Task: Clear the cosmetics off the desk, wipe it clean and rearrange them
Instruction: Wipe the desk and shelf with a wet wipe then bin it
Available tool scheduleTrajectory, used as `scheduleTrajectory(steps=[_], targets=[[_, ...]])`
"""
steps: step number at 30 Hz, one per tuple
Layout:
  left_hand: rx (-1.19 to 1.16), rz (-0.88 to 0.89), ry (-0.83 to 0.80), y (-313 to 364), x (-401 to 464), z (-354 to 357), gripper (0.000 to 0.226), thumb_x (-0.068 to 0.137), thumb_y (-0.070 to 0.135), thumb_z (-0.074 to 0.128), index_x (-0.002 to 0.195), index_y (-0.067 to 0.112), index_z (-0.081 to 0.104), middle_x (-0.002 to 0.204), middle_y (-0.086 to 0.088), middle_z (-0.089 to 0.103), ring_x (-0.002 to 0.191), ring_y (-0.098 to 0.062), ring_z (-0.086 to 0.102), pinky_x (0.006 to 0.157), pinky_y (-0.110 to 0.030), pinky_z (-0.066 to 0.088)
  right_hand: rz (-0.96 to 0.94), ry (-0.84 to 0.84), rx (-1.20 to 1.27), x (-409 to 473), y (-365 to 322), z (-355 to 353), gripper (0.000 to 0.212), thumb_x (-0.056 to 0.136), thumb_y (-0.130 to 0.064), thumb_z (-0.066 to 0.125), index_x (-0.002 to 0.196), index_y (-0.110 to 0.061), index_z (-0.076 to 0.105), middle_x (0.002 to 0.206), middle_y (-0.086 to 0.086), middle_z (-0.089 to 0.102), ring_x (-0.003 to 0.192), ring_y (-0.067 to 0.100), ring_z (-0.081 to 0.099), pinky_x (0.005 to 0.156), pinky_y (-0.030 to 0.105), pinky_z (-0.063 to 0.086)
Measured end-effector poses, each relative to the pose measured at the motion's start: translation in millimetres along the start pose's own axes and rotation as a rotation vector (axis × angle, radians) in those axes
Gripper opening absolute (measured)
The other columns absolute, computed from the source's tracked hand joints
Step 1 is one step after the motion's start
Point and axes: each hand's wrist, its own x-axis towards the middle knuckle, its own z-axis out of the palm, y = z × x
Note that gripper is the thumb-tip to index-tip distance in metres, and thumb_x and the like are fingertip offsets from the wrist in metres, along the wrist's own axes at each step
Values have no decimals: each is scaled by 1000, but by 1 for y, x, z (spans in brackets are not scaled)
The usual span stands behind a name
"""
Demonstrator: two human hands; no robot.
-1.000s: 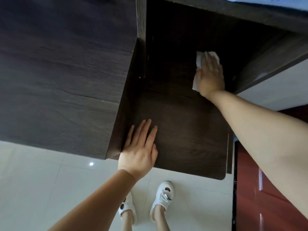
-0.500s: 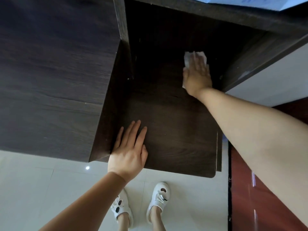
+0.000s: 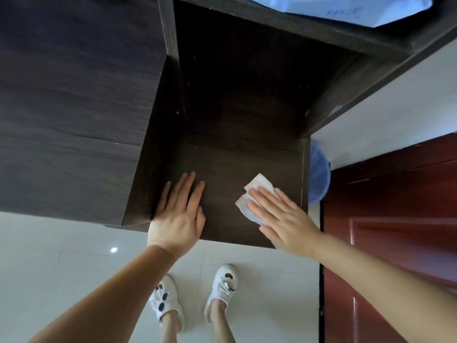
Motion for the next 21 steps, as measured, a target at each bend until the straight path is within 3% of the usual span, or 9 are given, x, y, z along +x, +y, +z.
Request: scheduleTrajectory(steps=[2,5,8,10,13,15,17,19,21], targets=[[10,-1,-4,0,0,1,47,87,22,34,128,3,48,138,-20,45,132,-28,33,112,-44,20,-52,-11,-16,5,35,-3,52,98,-37,14,148,-21,10,155,3,11,145,19,7,117,41,7],[24,4,-14,1,1,1,48,87,22,33,130,4,46,139,-19,45,132,-26,31,112,-44,20,306,50,58,44,73,-14,54,93,-42,5,144,-24,-4,158,3,3,145,15,-4,120,41,3],[30,6,-12,0,0,1,48,87,22,33,130,4,45,139,-19,45,132,-26,30,113,-41,16,570,128,127,58,53,-15,61,90,-45,-3,145,-17,-1,158,3,1,145,16,-3,119,37,0],[26,8,-11,0,0,0,48,87,22,33,130,3,45,138,-20,45,132,-26,30,114,-40,14,534,158,137,45,12,-8,61,95,-44,-2,146,-13,7,156,5,6,145,20,5,119,38,2],[22,-1,-12,1,0,-1,47,87,21,34,128,3,46,137,-20,46,131,-27,32,113,-40,15,283,151,74,7,-47,10,55,99,-36,10,144,-9,26,152,9,26,141,26,24,113,44,19],[15,-4,-19,1,1,-1,47,86,21,34,128,3,46,137,-20,46,131,-26,31,113,-40,15,98,113,53,1,-42,13,52,98,-35,19,144,-11,26,153,7,25,142,24,22,112,43,19],[12,-2,-15,1,1,-1,47,86,21,34,128,3,46,137,-20,47,131,-26,31,113,-39,14,-13,101,19,22,-11,4,54,96,-36,24,146,-15,20,154,3,18,144,22,16,115,41,11],[8,1,-4,0,1,0,47,86,21,34,127,4,47,136,-19,48,131,-26,32,113,-39,15,107,101,70,63,19,-10,56,95,-39,16,147,-19,7,156,0,8,145,19,4,118,40,1],[1,3,1,0,0,0,47,86,22,35,128,4,48,136,-19,48,131,-25,33,113,-40,17,382,161,179,110,35,-23,58,95,-41,8,147,-18,2,158,1,1,145,16,-6,119,41,-3]])
